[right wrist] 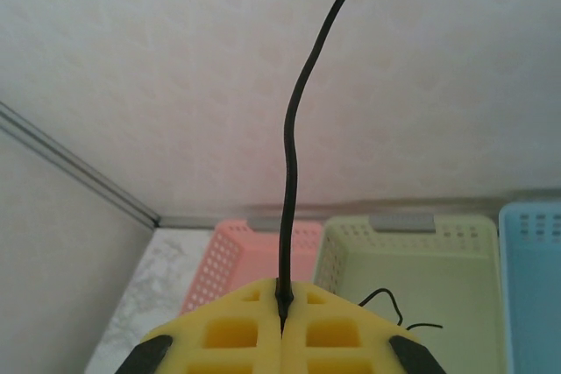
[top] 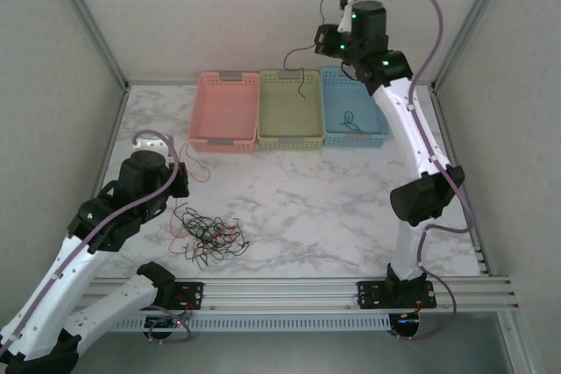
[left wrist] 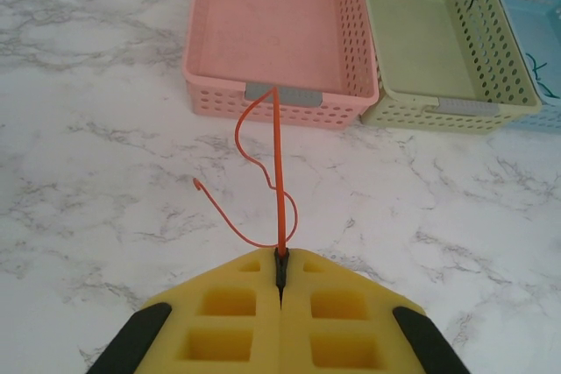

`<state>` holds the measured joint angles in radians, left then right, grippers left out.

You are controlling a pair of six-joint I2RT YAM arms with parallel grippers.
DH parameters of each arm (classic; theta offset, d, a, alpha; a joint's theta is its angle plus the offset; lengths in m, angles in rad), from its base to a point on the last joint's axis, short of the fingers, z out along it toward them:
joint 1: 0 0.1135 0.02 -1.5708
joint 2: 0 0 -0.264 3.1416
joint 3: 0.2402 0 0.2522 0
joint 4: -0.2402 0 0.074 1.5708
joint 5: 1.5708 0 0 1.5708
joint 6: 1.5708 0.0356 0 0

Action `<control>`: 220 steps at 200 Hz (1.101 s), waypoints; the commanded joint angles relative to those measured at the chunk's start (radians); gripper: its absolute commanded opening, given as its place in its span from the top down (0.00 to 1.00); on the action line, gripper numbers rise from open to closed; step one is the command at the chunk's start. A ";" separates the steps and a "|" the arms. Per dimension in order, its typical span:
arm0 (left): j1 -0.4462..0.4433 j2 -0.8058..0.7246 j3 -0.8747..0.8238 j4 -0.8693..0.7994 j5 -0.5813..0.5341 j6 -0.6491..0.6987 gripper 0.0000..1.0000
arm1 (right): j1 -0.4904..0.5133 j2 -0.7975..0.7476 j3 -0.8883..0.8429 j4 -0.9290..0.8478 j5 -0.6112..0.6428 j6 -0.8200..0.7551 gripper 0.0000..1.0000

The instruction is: Untangle the cables

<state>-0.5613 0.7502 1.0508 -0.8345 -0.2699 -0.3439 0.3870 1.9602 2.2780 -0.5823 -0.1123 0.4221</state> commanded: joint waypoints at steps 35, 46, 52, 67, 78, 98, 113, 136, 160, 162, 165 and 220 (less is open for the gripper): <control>-0.002 -0.014 -0.009 -0.009 -0.003 0.012 1.00 | 0.057 0.153 0.007 -0.092 0.057 -0.033 1.00; -0.002 -0.017 -0.011 -0.006 -0.003 0.013 1.00 | 0.070 0.191 0.012 -0.110 0.063 -0.034 1.00; -0.002 -0.016 -0.011 -0.007 -0.003 0.013 1.00 | 0.075 0.211 0.015 -0.116 0.064 -0.035 1.00; -0.002 -0.016 -0.011 -0.009 -0.005 0.013 1.00 | 0.095 0.262 0.024 -0.137 0.073 -0.046 1.00; -0.002 -0.017 -0.011 -0.008 -0.006 0.013 1.00 | 0.109 0.299 0.037 -0.156 0.087 -0.059 1.00; -0.002 -0.019 -0.012 -0.008 -0.008 0.013 1.00 | 0.118 0.362 0.055 -0.181 0.133 -0.062 1.00; -0.002 -0.019 -0.011 -0.008 -0.009 0.013 1.00 | 0.119 0.419 0.089 -0.218 0.173 -0.066 1.00; -0.002 -0.019 -0.013 -0.008 -0.008 0.013 1.00 | 0.120 0.488 0.141 -0.262 0.192 -0.083 1.00; -0.002 -0.017 -0.014 -0.008 -0.007 0.013 1.00 | 0.120 0.544 0.197 -0.295 0.111 -0.099 1.00; -0.002 -0.018 -0.014 -0.008 -0.006 0.013 1.00 | 0.119 0.545 0.198 -0.297 0.110 -0.098 1.00; -0.002 -0.018 -0.014 -0.008 -0.008 0.013 1.00 | 0.119 0.549 0.205 -0.300 0.104 -0.099 1.00; -0.002 -0.015 -0.015 -0.006 -0.003 0.013 1.00 | 0.116 0.548 0.265 -0.341 0.145 -0.114 0.59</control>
<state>-0.5613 0.7441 1.0451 -0.8341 -0.2699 -0.3431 0.5076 2.5031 2.4729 -0.8711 0.0082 0.3256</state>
